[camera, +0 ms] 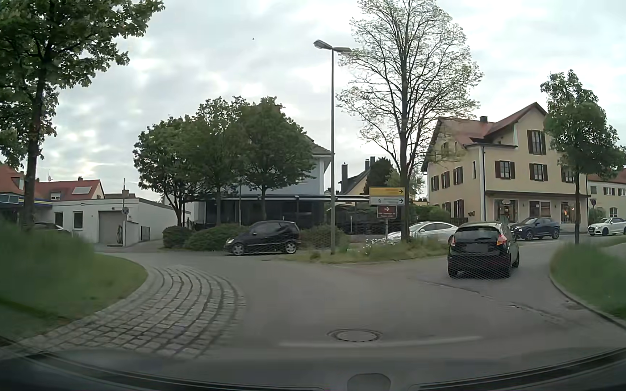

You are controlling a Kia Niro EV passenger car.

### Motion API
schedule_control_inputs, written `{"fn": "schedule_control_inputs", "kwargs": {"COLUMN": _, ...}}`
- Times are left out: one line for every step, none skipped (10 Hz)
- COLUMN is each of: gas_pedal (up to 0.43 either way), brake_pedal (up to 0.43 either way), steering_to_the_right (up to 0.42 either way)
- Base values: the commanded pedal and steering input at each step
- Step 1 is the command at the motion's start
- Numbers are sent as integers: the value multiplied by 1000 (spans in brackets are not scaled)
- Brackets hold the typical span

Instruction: Follow the waypoints while adhering to traffic rules and regulations

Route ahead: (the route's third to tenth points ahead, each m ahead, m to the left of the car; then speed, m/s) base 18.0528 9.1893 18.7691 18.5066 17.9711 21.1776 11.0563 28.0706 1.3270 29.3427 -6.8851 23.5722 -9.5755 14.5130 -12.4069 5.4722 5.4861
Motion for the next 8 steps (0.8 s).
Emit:
{"fn": "schedule_control_inputs", "kwargs": {"gas_pedal": 299, "brake_pedal": 0, "steering_to_the_right": -2}}
{"fn": "schedule_control_inputs", "kwargs": {"gas_pedal": 299, "brake_pedal": 0, "steering_to_the_right": -18}}
{"fn": "schedule_control_inputs", "kwargs": {"gas_pedal": 287, "brake_pedal": 0, "steering_to_the_right": -36}}
{"fn": "schedule_control_inputs", "kwargs": {"gas_pedal": 260, "brake_pedal": 0, "steering_to_the_right": -58}}
{"fn": "schedule_control_inputs", "kwargs": {"gas_pedal": 220, "brake_pedal": 0, "steering_to_the_right": -79}}
{"fn": "schedule_control_inputs", "kwargs": {"gas_pedal": 157, "brake_pedal": 0, "steering_to_the_right": -107}}
{"fn": "schedule_control_inputs", "kwargs": {"gas_pedal": 150, "brake_pedal": 0, "steering_to_the_right": -135}}
{"fn": "schedule_control_inputs", "kwargs": {"gas_pedal": 138, "brake_pedal": 0, "steering_to_the_right": -149}}
